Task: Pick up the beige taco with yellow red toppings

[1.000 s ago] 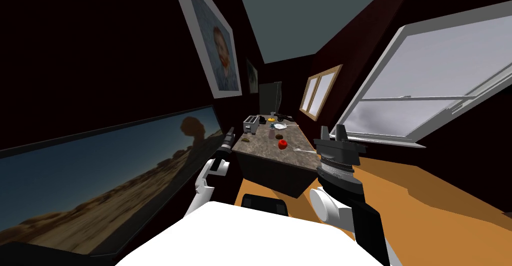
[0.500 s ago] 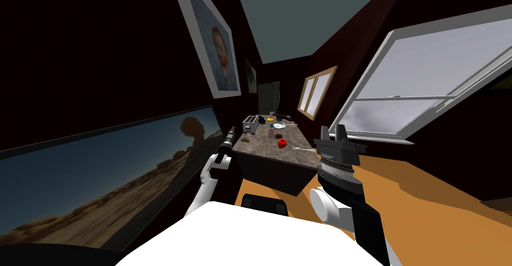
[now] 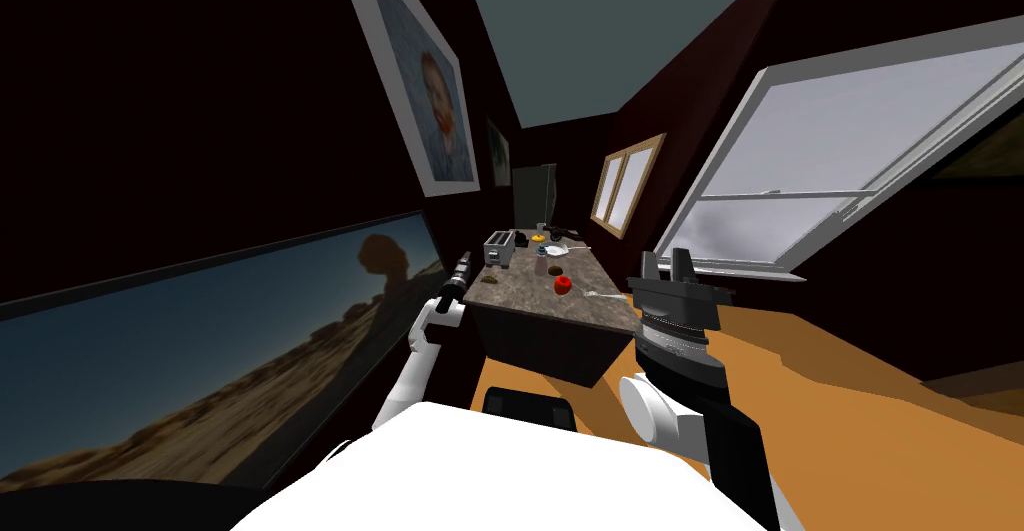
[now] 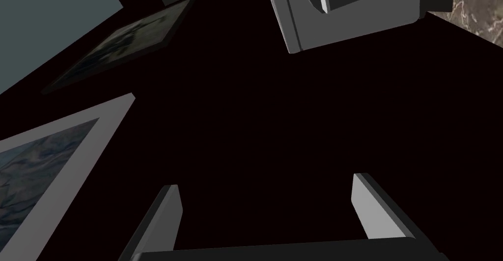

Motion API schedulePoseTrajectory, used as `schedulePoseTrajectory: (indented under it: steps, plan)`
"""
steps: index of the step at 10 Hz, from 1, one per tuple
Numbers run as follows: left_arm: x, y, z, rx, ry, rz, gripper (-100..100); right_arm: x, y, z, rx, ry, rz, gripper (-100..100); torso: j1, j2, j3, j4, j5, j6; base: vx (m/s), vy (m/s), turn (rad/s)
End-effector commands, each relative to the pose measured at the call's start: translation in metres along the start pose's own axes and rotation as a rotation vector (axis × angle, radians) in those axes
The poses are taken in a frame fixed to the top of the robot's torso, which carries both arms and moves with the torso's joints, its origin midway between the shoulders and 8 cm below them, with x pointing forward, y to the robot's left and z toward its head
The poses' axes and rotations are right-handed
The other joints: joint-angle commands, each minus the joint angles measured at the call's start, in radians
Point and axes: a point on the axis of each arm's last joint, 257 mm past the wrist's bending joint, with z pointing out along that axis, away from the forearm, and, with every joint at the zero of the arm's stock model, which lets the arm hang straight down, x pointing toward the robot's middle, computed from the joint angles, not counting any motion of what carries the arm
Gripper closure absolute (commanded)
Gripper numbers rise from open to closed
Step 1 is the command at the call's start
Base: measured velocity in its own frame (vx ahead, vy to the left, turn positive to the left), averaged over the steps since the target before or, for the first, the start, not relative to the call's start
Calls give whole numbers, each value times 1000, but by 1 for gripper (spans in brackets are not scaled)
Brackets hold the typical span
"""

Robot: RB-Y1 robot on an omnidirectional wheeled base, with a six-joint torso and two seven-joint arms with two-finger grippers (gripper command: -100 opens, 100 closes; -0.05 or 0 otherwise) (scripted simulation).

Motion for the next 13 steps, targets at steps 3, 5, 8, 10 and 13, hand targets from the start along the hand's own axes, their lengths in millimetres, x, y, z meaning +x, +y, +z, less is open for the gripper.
schedulePoseTrajectory:
  steps: [3,5,8,10,13]
  plan:
    - [-5,17,15,-91,-24,12,-100,0,0,0,0,0,0,0,-1,0,0,0,0,0,-4,16,-41]
    - [-8,26,27,-137,-39,21,-100,0,0,0,0,0,0,0,-1,0,0,0,0,0,-4,16,-40]
    - [-12,38,37,-205,-58,27,-100,0,0,0,0,0,0,0,-1,0,0,0,0,0,-2,19,-36]
    - [-16,47,46,-260,-74,33,-100,0,0,0,0,0,0,0,-1,-1,0,0,0,0,1,26,-71]
    - [-20,61,52,-344,-94,35,-100,0,0,0,0,0,0,0,-1,-1,0,0,0,0,1,19,-42]
